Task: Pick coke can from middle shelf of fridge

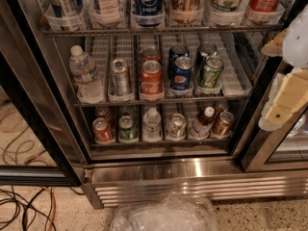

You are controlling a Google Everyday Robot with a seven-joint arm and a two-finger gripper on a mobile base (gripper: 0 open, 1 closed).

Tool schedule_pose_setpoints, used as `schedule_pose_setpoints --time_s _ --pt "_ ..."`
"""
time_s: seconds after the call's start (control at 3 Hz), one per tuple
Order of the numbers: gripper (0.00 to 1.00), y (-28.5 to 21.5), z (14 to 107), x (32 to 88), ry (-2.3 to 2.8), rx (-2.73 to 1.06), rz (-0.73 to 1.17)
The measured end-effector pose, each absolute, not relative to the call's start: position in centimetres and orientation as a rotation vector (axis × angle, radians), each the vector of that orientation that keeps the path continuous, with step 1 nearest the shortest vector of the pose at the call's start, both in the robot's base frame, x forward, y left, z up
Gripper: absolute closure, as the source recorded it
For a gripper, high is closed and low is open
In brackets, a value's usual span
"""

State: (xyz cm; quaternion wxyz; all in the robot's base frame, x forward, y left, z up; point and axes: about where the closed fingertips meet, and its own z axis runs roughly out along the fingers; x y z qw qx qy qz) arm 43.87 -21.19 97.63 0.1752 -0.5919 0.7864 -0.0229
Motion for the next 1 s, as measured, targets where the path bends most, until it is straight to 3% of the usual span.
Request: schedule_pose_setpoints --time_s 0.67,1.0 --pt "0.0 -16.3 96.2 42.9 2.189 -1.397 0.24" --pt "0.0 -15.2 96.9 42.7 2.162 -1.38 0.286"
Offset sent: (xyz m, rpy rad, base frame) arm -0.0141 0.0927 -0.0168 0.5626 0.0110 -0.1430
